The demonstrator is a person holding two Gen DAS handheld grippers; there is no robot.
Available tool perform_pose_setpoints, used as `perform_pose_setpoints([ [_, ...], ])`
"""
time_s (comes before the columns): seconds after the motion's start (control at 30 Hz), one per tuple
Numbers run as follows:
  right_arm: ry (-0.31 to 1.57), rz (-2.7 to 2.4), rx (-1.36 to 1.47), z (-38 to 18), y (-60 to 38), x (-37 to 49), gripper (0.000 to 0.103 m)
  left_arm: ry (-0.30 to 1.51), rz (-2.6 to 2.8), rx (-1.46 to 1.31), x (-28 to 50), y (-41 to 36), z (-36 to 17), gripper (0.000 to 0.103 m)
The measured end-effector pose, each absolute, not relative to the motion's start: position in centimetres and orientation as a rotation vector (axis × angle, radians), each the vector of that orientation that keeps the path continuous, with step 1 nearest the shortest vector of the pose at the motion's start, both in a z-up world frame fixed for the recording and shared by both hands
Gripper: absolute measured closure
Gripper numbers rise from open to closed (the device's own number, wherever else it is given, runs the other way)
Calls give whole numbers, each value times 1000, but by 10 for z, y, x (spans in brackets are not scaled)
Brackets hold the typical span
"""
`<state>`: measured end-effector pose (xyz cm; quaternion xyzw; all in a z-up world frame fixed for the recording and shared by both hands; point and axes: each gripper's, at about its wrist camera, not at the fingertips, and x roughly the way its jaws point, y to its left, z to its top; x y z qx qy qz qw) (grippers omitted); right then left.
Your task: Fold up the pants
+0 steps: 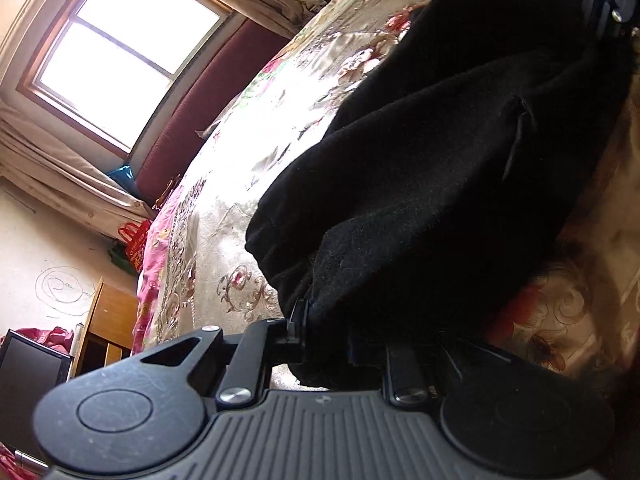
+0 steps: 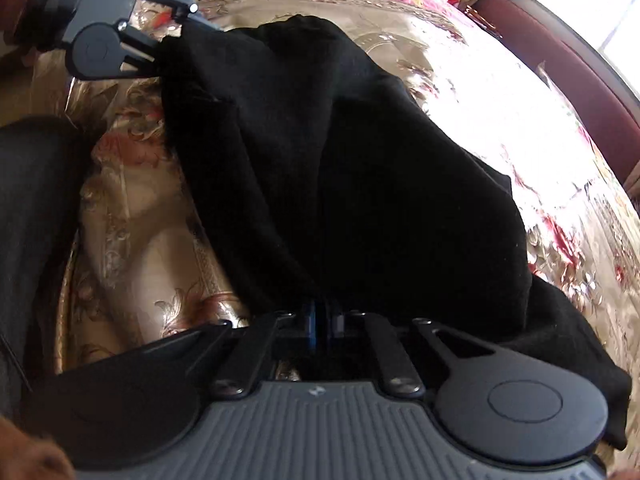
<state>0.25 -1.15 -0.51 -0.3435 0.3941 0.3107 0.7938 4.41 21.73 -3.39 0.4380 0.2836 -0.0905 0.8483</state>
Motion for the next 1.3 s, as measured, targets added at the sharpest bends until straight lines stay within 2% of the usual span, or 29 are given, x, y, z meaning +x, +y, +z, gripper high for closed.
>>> perform_pose_setpoints([
  [0.23,855,665,-676,8,-19,5,91,628,-159,949,35,223,-32,65],
  [0.33,850,660,-621,14,-27,5,84,641,-124,917,28,229,-23,64],
  [0.43,854,645,-661,7,-30,3,71,664,-59,951,27,237,-23,63],
  [0.57,833,623,-567,15,-34,3,71,682,0,893,28,244,-17,63],
  [0.83,835,606,-555,9,-27,3,70,541,-77,690,22,214,22,63],
  [0.93,851,598,-494,14,-33,7,70,566,-143,682,29,196,11,63],
  [1.03,850,564,-461,20,-47,8,65,696,-205,732,43,183,-20,62],
  [1.1,841,541,-432,25,-61,8,65,696,-201,781,42,176,-30,63],
  [1.3,842,360,-288,41,-124,33,62,666,-239,727,41,159,-8,63],
])
